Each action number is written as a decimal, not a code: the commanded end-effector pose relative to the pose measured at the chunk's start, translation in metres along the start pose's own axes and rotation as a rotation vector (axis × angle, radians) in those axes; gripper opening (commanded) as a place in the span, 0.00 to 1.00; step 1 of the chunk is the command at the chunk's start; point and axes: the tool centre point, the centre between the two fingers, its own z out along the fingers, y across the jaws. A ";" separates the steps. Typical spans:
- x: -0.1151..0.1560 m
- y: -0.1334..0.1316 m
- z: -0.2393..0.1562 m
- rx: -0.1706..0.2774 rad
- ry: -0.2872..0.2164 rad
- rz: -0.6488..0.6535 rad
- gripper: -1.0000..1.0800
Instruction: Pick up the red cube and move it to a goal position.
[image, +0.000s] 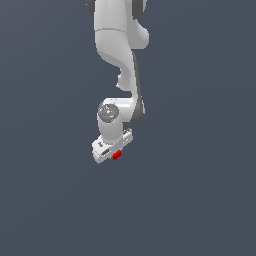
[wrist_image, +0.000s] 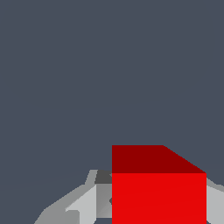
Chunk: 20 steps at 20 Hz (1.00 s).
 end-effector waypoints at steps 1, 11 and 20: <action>0.000 0.000 -0.005 -0.001 0.001 0.000 0.00; 0.001 0.000 -0.066 -0.001 0.001 -0.001 0.00; 0.003 -0.001 -0.168 -0.001 0.001 -0.002 0.00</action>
